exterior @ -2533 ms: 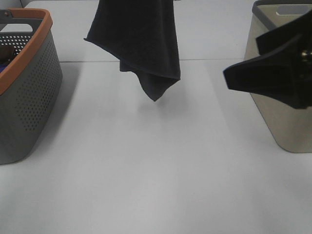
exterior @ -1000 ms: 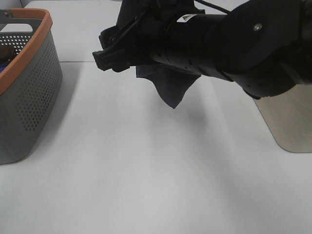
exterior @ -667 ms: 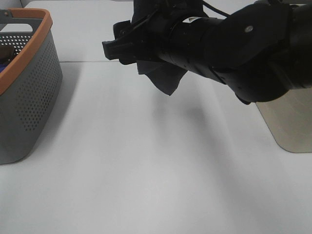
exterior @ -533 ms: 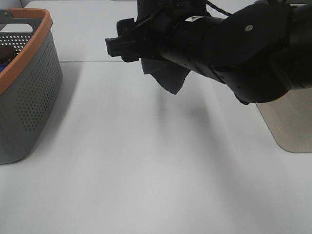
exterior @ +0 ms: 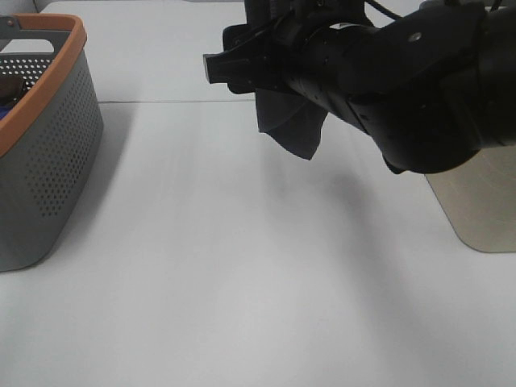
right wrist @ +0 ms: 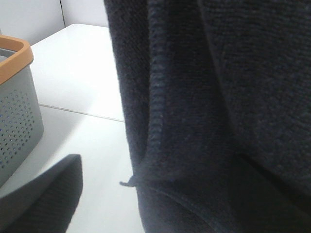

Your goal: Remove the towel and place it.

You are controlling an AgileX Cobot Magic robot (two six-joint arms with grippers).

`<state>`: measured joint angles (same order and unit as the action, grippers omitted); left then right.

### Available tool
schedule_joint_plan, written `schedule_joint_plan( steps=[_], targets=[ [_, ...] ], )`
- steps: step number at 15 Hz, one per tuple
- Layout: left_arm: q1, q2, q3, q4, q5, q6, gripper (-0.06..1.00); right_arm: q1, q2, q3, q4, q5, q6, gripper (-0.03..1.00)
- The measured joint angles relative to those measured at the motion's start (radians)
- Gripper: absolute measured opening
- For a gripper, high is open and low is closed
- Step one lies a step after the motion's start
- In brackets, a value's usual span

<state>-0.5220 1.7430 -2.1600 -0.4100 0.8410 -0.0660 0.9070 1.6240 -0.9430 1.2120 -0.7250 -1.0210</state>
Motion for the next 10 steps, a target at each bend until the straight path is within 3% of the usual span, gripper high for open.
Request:
schedule_joint_plan(
  steps=[4,8,10],
  targets=[
    [0.000,0.000,0.000,0.000,0.000,0.019,0.01,0.000,0.000,0.000,0.043,-0.009,-0.059,0.77],
    [0.000,0.000,0.000,0.000,0.001,0.022,0.01,0.000,0.000,0.000,0.089,-0.064,-0.122,0.61],
    [0.000,0.000,0.000,0.000,0.001,0.026,0.01,0.000,0.000,0.000,0.094,-0.067,-0.126,0.57]
  ],
)
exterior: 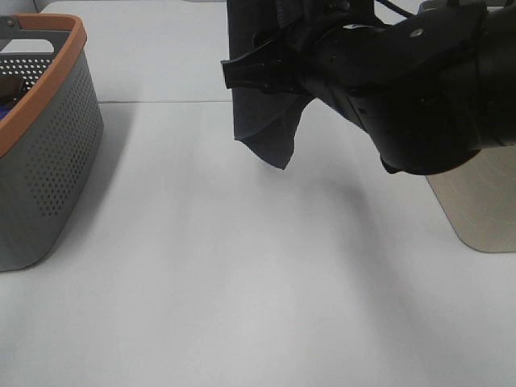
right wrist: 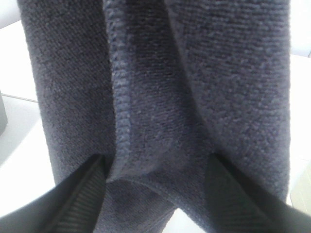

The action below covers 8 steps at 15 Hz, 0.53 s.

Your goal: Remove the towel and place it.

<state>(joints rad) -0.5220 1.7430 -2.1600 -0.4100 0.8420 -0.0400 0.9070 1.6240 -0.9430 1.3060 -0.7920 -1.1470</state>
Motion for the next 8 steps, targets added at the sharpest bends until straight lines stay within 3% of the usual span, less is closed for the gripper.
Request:
schedule_joint_plan(
  steps=[8],
  targets=[
    [0.000,0.000,0.000,0.000,0.000,0.022,0.01,0.000,0.000,0.000,0.001,-0.025,-0.028,0.18]
  ],
)
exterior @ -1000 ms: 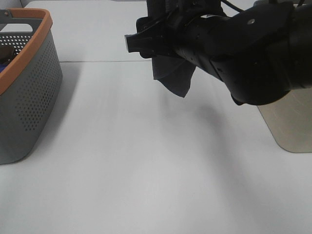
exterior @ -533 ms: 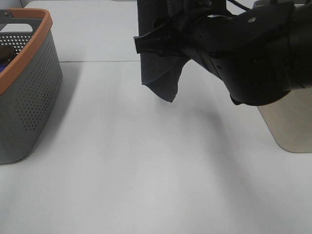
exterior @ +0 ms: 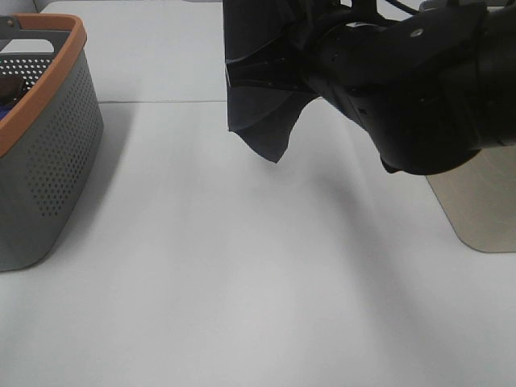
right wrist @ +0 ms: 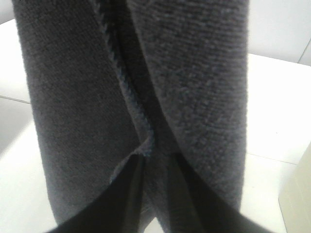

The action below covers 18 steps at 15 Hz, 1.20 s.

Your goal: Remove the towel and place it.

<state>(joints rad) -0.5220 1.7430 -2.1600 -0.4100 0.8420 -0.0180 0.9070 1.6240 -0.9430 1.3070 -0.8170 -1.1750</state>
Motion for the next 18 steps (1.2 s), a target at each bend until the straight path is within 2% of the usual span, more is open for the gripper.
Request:
schedule_joint_plan(
  steps=[3,7,8,9,14,15,18],
  targets=[
    [0.000,0.000,0.000,0.000,0.005,0.000,0.01,0.000,0.000,0.000,0.000,0.000,-0.021,0.00],
    [0.000,0.000,0.000,0.000,0.006,0.000,0.01,0.000,0.000,0.000,-0.001,0.075,-0.070,0.00],
    [0.000,0.000,0.000,0.000,0.006,0.000,0.01,0.000,0.000,0.000,-0.001,0.122,-0.097,0.00],
    [0.000,0.001,0.000,0.004,0.006,0.000,0.01,0.000,0.000,0.000,0.015,0.209,-0.146,0.00],
    [0.000,0.021,0.000,0.004,0.002,0.000,0.01,0.000,-0.002,0.000,0.090,0.217,-0.157,0.00],
    [0.000,0.024,0.000,0.004,0.003,0.000,0.01,0.000,-0.004,0.000,0.090,0.216,-0.155,0.01],
    [0.000,0.024,0.000,0.004,0.003,0.000,0.01,0.000,-0.004,0.000,0.090,0.216,-0.138,0.21]
  ],
)
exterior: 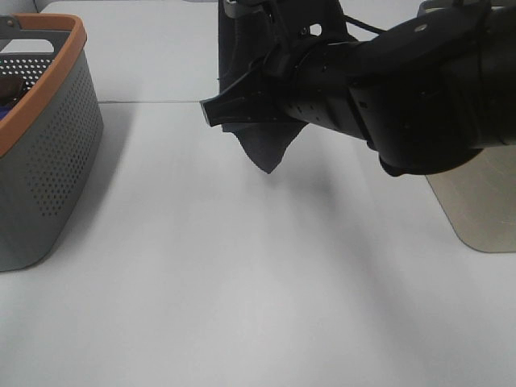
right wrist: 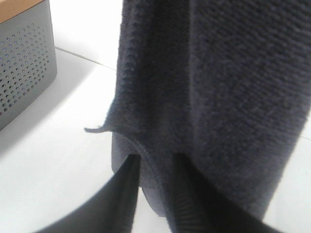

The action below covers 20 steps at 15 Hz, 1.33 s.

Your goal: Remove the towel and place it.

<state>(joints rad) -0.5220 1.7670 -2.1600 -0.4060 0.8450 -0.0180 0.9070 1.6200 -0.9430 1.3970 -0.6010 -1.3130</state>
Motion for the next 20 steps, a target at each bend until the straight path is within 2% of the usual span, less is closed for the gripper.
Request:
schedule_joint_plan(
  steps=[3,4,8,11,15,20],
  targets=[
    [0.000,0.000,0.000,0.000,0.000,0.000,0.01,0.000,0.000,0.000,-0.003,0.001,0.048,0.63],
    [0.000,0.000,0.000,0.000,0.000,0.000,0.01,0.000,0.000,0.000,-0.006,0.002,0.048,0.73],
    [0.000,0.000,0.000,-0.003,0.000,0.000,0.01,0.000,0.000,0.000,-0.033,0.000,0.117,0.76],
    [0.000,0.000,0.000,-0.008,0.000,0.000,0.01,0.000,0.000,0.000,-0.039,-0.063,0.207,0.76],
    [0.000,0.000,0.000,-0.016,0.000,0.000,0.01,0.000,0.000,-0.029,-0.039,-0.097,0.213,0.76],
    [0.000,0.000,0.000,-0.021,0.000,0.000,0.01,0.000,0.000,-0.035,-0.040,-0.224,0.204,0.74]
  ],
)
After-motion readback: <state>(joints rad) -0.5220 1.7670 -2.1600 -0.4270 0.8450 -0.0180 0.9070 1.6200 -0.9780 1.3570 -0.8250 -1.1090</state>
